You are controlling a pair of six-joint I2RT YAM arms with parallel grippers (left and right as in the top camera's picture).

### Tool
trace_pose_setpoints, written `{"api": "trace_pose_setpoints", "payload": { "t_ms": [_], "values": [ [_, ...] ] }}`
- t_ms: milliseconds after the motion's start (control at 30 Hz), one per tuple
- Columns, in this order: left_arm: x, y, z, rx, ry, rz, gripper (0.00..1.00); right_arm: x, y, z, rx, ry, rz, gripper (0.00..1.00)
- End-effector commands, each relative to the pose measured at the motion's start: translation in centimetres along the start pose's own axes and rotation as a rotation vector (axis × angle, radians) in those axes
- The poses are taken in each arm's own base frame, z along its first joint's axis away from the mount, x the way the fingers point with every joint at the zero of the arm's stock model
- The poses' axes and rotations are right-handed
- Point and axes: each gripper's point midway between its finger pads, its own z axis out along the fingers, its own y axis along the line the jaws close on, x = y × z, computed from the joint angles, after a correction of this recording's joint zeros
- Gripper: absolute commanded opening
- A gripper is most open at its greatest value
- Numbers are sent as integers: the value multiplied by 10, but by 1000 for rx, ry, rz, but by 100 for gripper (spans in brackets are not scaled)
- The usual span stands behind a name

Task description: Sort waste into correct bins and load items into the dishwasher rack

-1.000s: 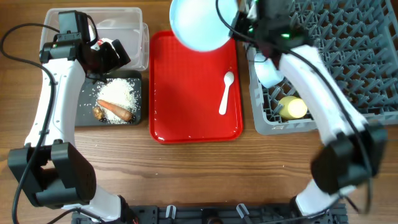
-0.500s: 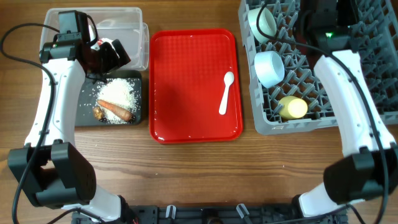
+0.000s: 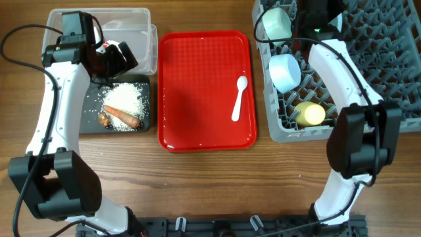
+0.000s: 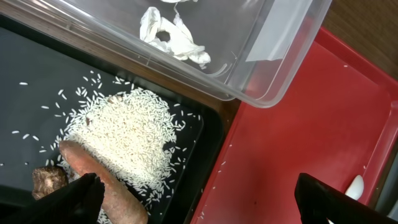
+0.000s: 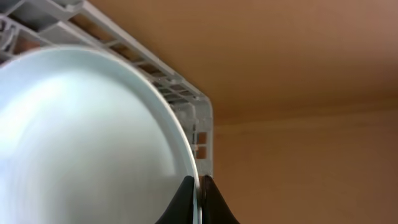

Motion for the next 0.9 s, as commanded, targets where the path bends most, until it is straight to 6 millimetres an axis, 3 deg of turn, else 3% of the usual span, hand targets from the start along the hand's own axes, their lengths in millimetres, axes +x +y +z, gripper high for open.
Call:
{"api": "trace_pose_setpoints", "payload": {
  "t_ms": [0,33,67,100,167,267,300,400,433,467,533,567,700,733,833,867],
  "values": [
    [-3,-2,-5,2,-17,9,100,-11,44,15,-101,-52,86,4],
    [-3,-2,-5,2,-17,9,100,-11,43,15,-102,-49,159,30],
    [-3,-2,-5,2,-17,9,100,-12,41,14,-99,-51,213,77],
    [-3,-2,-5,2,-17,9,100,-14,38,13,-96,-53,275,100],
    [-3,-2,-5,2,-17,9,100,-16,26,5,-91,-61,394,100],
    [-3,-2,-5,2,-17,9,100,-34,-10,-36,-169,-150,627,100],
    [-3,-2,-5,2,-17,9,100,-44,-11,-56,-263,-197,662,100],
    [-3,-2,-5,2,-17,9,100,-79,16,-150,-793,-337,795,100],
    [-3,-2,-5,2,-17,9,100,-88,28,-190,-1043,-349,871,100],
    [-3,-2,-5,2,-17,9,100,-92,38,-214,-1214,-333,903,100],
    [-3,-2,-5,2,-17,9,100,-84,77,-232,-1359,-195,876,95],
    [-3,-2,-5,2,-17,9,100,-73,116,-240,-1368,-68,802,87],
    [-3,-2,-5,2,-17,9,100,-49,194,-254,-1247,197,679,79],
    [-3,-2,-5,2,-17,9,100,-41,215,-254,-1190,266,662,72],
    [-3,-2,-5,2,-17,9,100,-10,260,-244,-1061,465,635,56],
    [-3,-2,-5,2,-17,9,100,0,270,-236,-1018,516,633,55]
  ]
}}
